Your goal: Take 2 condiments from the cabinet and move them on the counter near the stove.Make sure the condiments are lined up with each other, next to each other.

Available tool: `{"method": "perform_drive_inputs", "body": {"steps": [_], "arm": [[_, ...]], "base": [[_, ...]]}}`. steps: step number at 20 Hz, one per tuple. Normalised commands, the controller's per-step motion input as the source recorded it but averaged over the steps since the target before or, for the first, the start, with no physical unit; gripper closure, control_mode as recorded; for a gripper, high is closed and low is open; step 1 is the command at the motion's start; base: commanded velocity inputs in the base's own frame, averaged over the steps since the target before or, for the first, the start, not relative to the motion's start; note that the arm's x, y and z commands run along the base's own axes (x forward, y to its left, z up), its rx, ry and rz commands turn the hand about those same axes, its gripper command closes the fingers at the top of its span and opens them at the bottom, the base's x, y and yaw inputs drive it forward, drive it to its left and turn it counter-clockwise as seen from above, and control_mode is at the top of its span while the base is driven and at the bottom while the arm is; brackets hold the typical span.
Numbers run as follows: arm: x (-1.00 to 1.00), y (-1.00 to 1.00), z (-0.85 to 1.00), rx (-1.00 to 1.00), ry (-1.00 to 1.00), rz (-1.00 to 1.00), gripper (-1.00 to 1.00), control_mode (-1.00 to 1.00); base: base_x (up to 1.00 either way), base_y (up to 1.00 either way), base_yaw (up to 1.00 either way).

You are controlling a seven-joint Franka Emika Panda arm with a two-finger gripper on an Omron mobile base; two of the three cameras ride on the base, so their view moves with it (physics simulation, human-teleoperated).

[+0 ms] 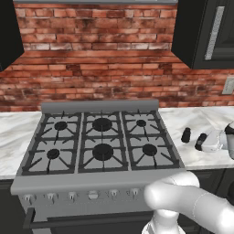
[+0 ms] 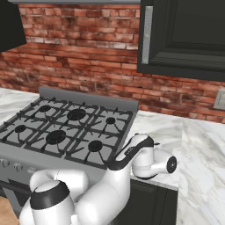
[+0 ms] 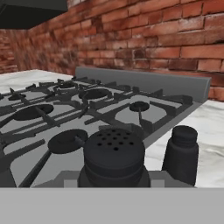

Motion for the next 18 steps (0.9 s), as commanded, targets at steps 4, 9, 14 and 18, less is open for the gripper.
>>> {"method": "perform_drive_inputs", "body": {"steps": [4,9,14,18], "arm": [[0.2,-0.07,-0.15,0.0,0.0,0.0,1.0,-1.0],[0.18,-0.11,-0.12,0.0,0.0,0.0,1.0,-1.0],[0.19,-0.14,-0.11,0.0,0.0,0.0,1.0,-1.0],[0.19,-0.09,-0.15,0.0,0.0,0.0,1.0,-1.0]], "base": [[0.0,0.0,0.0],[0.0,0.0,0.0],[0.0,0.0,0.0],[0.0,0.0,0.0]]}}
